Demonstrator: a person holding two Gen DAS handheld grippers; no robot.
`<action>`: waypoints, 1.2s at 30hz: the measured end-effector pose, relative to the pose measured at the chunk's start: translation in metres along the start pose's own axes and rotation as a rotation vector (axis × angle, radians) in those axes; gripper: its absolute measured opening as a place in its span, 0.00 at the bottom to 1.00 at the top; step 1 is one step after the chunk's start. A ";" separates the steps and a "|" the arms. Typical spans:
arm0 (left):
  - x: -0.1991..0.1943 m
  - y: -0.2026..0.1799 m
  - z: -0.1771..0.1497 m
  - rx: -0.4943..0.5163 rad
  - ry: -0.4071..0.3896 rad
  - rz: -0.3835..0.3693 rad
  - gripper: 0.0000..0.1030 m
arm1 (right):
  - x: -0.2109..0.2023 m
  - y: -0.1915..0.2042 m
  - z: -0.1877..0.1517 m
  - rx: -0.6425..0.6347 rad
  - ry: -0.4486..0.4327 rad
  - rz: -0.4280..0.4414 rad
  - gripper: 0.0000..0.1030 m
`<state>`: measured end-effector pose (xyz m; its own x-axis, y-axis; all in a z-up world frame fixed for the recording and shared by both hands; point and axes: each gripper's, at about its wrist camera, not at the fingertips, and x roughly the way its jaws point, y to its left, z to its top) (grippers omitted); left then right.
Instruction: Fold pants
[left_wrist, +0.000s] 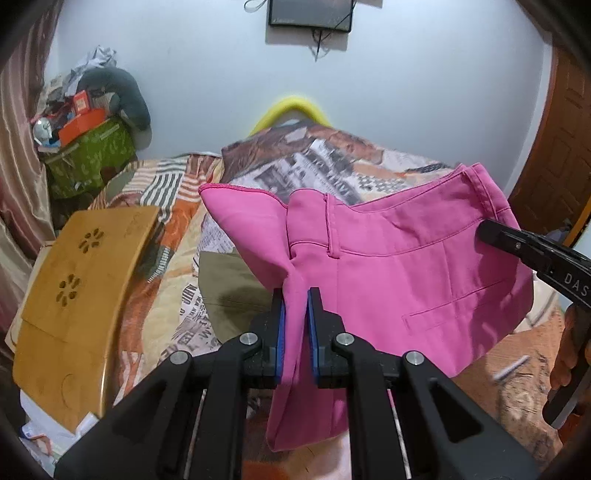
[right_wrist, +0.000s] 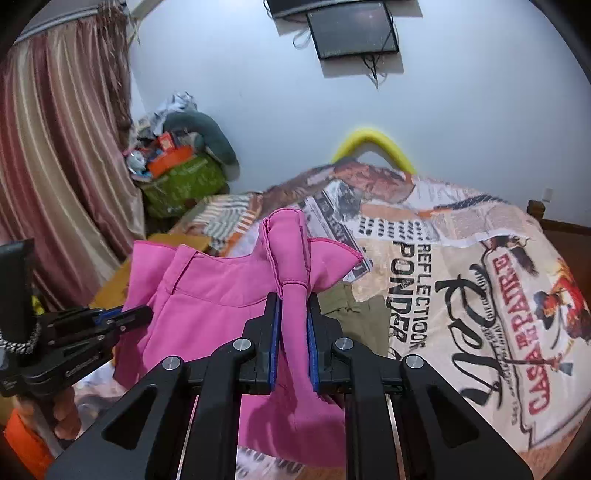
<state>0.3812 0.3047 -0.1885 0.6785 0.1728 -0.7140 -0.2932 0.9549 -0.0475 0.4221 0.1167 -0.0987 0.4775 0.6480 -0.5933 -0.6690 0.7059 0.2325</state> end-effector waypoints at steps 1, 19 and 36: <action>0.013 0.005 -0.001 -0.010 0.015 -0.002 0.10 | 0.010 -0.002 -0.001 -0.002 0.008 -0.007 0.11; 0.093 0.041 -0.049 0.034 0.265 0.166 0.18 | 0.058 -0.037 -0.038 -0.056 0.174 -0.168 0.36; -0.094 -0.001 -0.025 0.058 0.065 0.113 0.19 | -0.105 0.002 -0.010 -0.104 -0.023 -0.124 0.42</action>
<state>0.3010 0.2816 -0.1390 0.5978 0.2662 -0.7562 -0.3245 0.9429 0.0754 0.3647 0.0475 -0.0436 0.5724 0.5650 -0.5942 -0.6587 0.7484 0.0772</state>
